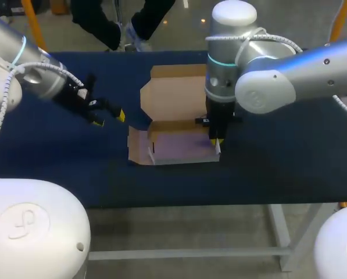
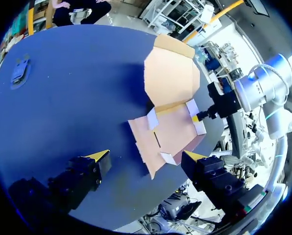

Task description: Assemble the packaging by folding the flat box into shape, placing the metal phone stand inside, and closing the box properly

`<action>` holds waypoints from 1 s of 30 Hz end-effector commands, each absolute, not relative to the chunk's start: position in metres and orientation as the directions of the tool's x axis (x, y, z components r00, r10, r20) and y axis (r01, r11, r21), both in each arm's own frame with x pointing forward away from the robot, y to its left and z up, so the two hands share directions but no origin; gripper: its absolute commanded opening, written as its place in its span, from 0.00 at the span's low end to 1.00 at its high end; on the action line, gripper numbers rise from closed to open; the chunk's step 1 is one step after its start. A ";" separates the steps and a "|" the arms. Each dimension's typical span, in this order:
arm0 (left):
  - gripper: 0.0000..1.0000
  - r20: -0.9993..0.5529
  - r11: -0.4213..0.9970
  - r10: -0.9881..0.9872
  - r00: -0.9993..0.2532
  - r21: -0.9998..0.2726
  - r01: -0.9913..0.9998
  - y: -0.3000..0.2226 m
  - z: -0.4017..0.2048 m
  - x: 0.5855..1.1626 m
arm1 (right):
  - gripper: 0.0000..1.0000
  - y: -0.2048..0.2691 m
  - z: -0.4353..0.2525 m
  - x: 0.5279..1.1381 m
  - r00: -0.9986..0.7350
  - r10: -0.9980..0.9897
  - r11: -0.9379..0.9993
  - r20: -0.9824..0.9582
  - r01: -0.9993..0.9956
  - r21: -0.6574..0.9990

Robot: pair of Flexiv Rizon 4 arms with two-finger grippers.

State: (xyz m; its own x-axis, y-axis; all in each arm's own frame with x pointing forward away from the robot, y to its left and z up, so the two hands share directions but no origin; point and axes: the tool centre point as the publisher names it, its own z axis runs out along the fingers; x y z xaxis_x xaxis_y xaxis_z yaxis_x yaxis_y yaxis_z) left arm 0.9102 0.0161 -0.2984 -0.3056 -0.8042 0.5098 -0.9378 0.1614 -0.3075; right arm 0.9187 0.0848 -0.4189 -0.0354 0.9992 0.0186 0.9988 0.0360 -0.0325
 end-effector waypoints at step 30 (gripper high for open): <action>0.60 0.631 0.042 -0.765 -0.125 -0.146 -0.988 -0.017 -0.372 0.922 | 0.00 0.085 -0.418 0.919 -0.036 0.999 0.036 0.017 0.999 -0.036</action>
State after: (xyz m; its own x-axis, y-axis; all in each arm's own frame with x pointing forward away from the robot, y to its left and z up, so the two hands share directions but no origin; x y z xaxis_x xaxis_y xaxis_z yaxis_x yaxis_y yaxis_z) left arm 0.9154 -0.0131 -0.3669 -0.1253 -0.7639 0.6330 -0.9861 0.0257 -0.1641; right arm 0.9187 0.0848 -0.4189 -0.0354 0.9992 0.0186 0.9988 0.0360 -0.0325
